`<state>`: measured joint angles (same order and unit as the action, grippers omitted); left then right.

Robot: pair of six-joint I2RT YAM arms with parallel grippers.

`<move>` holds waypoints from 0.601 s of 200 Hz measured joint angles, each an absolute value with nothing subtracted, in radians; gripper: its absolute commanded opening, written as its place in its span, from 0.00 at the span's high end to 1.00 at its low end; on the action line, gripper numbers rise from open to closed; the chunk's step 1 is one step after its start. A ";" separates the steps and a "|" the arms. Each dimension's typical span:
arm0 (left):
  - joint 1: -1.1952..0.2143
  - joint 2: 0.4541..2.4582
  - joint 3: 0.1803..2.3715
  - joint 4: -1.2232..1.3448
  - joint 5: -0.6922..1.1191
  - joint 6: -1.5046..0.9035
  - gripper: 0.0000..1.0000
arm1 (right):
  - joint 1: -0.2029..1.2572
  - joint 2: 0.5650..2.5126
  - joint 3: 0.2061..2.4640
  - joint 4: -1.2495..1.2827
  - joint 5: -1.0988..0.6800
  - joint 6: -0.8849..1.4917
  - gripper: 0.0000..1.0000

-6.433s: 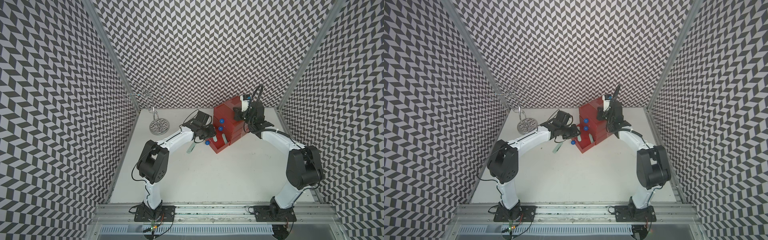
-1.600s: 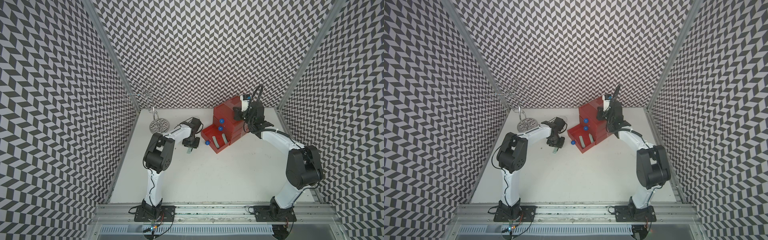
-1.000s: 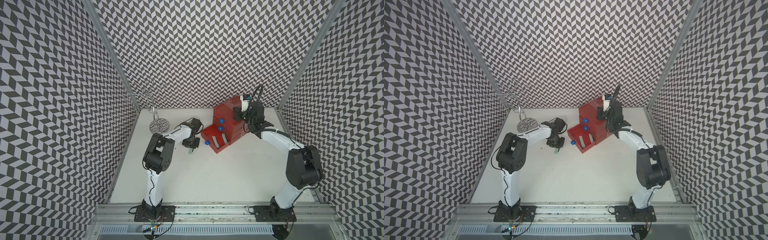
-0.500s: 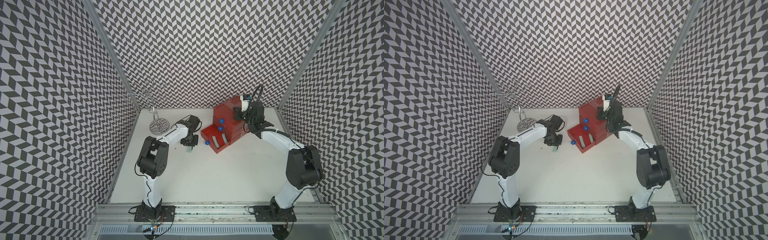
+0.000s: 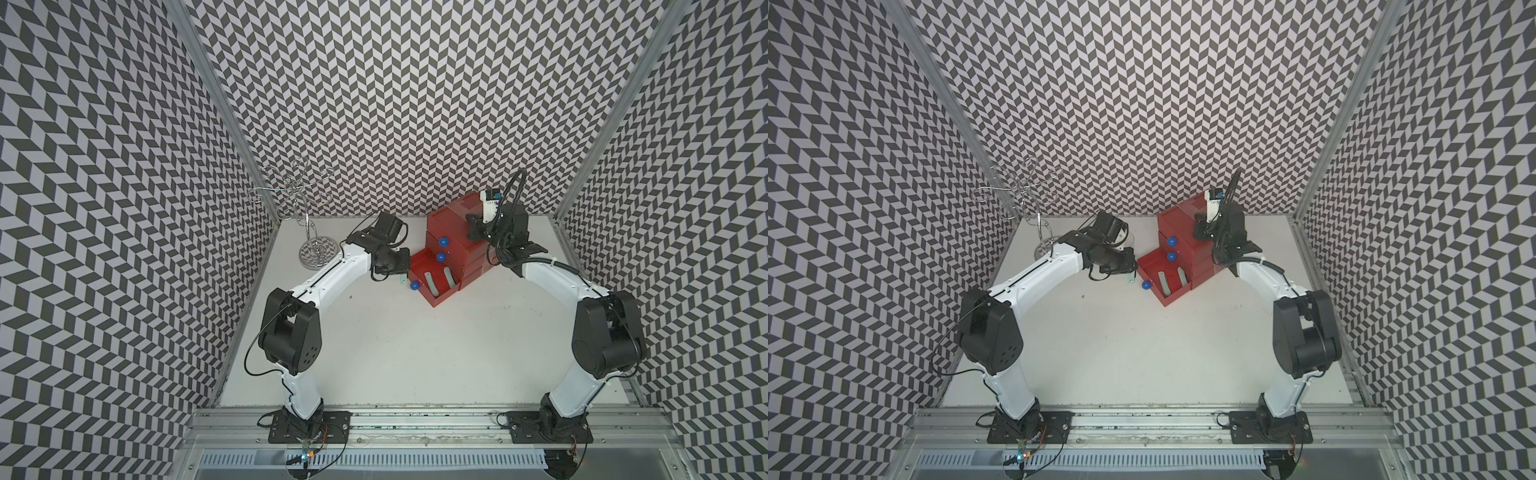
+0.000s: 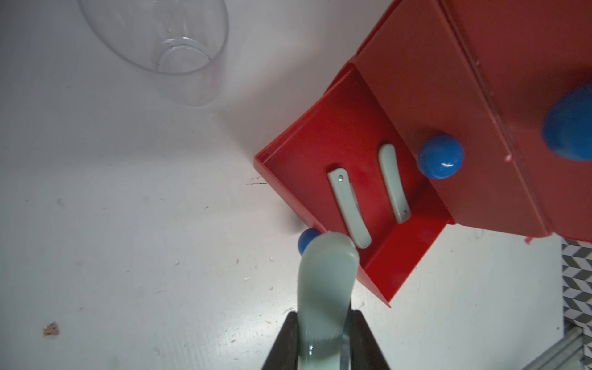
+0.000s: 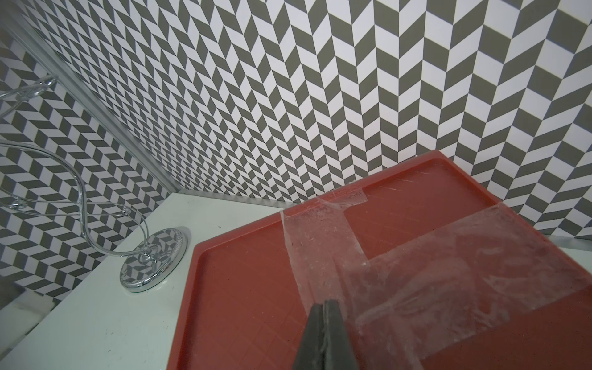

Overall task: Place the fruit knives into the drawer by color
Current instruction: Pick up the fruit knife from the center of the board, then place the fruit knife in the drawer.

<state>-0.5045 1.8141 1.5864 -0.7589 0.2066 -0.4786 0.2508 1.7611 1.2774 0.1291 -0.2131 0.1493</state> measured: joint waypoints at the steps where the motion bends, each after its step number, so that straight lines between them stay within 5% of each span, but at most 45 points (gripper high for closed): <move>1: -0.505 1.814 1.586 -0.757 0.208 -0.480 0.75 | 0.251 1.761 1.277 0.129 -0.213 0.149 1.00; 120: -0.538 1.932 1.567 -0.466 0.388 -0.674 0.75 | 0.251 1.761 1.277 0.129 -0.213 0.149 1.00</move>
<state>-0.5381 1.9324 1.5669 -0.4660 0.3878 -0.6743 0.2508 1.7611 1.2774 0.1291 -0.2131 0.1493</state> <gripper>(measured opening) 0.257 0.047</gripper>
